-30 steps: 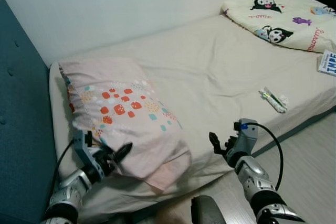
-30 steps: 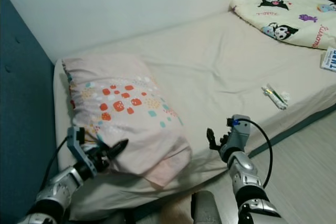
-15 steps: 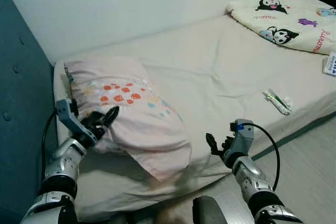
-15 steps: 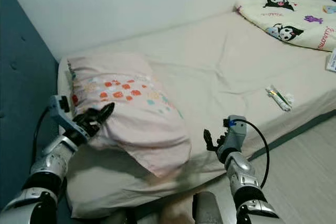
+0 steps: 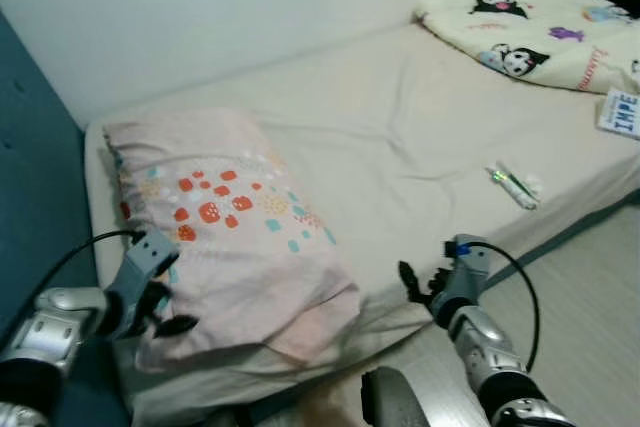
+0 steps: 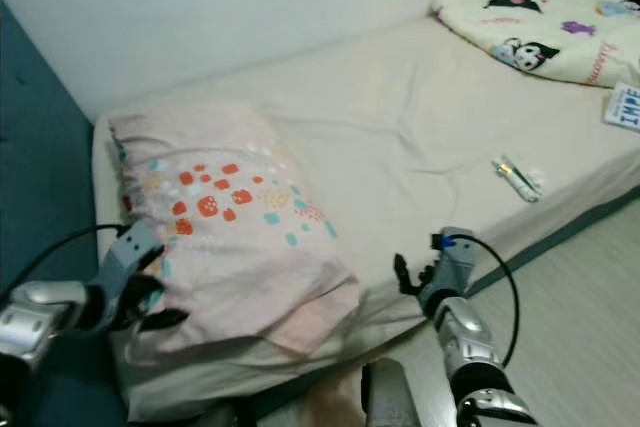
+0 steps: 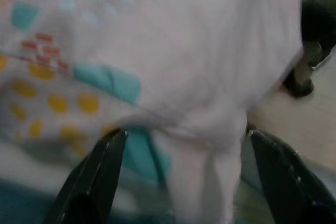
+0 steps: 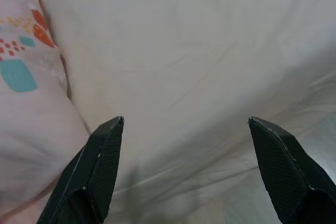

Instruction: Clean up the room

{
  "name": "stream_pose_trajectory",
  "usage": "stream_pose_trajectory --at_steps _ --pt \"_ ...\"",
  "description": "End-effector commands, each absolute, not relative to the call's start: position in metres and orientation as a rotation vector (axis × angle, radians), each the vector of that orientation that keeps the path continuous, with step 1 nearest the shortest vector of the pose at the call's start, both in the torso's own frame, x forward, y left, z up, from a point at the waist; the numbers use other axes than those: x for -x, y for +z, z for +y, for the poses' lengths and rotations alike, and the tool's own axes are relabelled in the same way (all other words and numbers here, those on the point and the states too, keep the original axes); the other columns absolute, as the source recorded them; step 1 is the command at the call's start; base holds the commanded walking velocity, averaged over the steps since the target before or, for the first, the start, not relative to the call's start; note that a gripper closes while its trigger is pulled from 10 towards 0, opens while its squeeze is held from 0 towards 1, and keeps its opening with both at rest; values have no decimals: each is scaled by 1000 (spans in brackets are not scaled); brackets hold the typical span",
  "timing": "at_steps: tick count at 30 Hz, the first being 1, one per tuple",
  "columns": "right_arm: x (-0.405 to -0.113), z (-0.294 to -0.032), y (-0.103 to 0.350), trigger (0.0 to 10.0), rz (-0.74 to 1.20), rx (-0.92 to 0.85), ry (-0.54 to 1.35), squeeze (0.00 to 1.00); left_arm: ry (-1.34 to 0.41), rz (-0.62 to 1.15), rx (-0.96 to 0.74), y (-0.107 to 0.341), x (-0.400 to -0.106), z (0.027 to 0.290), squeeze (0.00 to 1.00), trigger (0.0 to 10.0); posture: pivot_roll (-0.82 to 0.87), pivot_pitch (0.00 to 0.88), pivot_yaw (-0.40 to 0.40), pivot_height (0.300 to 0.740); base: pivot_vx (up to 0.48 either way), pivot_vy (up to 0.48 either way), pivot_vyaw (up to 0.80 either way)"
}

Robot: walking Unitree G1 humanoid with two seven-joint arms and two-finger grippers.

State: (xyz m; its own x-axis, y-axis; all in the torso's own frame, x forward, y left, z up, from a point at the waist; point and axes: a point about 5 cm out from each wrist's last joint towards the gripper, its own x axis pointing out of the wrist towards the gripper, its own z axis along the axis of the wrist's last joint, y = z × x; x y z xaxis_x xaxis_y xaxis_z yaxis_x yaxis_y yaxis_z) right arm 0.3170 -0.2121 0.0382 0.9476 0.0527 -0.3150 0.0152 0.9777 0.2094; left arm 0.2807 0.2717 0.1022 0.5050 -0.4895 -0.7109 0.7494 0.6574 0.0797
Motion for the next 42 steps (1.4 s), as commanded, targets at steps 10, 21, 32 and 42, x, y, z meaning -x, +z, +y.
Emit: stream_pose_trajectory --at_steps 10,21,32,42 --pt "-316 -206 35 10000 346 -228 31 0 -1115 -8 -107 211 -285 213 0 10000 -166 131 73 621 0 0 0" --pt "-315 -207 35 10000 338 -230 24 0 -143 198 222 118 -348 233 0 10000 -197 138 73 621 0 0 0" --pt "-313 -215 37 10000 333 -222 8 0 336 272 355 71 -322 273 0 10000 -198 145 74 621 0 0 0" --pt "-310 -214 34 10000 341 -220 16 0 340 401 685 18 -302 240 0 10000 -210 163 63 621 0 0 0"
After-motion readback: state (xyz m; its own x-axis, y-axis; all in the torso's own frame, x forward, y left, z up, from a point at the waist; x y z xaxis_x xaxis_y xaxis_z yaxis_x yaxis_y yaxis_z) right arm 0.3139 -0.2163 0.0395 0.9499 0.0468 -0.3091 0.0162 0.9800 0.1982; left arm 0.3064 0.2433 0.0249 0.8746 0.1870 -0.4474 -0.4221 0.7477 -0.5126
